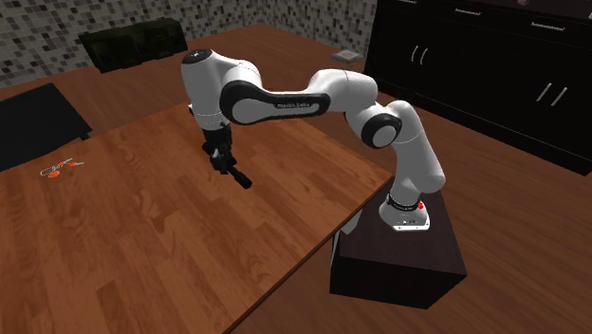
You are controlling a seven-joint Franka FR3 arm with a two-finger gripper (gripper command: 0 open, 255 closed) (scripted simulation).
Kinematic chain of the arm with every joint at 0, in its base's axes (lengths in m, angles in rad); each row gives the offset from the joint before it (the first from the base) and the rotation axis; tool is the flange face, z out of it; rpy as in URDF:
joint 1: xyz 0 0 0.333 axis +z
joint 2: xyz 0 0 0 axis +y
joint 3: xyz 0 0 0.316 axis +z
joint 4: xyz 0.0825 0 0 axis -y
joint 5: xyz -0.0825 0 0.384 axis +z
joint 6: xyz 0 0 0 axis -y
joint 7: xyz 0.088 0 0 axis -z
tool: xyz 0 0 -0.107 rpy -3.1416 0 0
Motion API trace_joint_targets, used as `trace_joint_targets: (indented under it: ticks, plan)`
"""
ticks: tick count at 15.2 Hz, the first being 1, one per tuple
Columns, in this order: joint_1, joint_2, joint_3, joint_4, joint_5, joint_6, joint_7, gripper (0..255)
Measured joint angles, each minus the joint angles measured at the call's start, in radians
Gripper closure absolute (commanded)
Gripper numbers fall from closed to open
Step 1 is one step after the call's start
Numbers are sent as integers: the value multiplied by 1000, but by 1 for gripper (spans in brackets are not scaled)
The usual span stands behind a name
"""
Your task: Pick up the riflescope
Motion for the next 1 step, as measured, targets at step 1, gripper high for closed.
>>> trace_joint_targets:
  ticks: [1]
  plan:
    - [2,10,-1,25,-1,-15,-2,255]
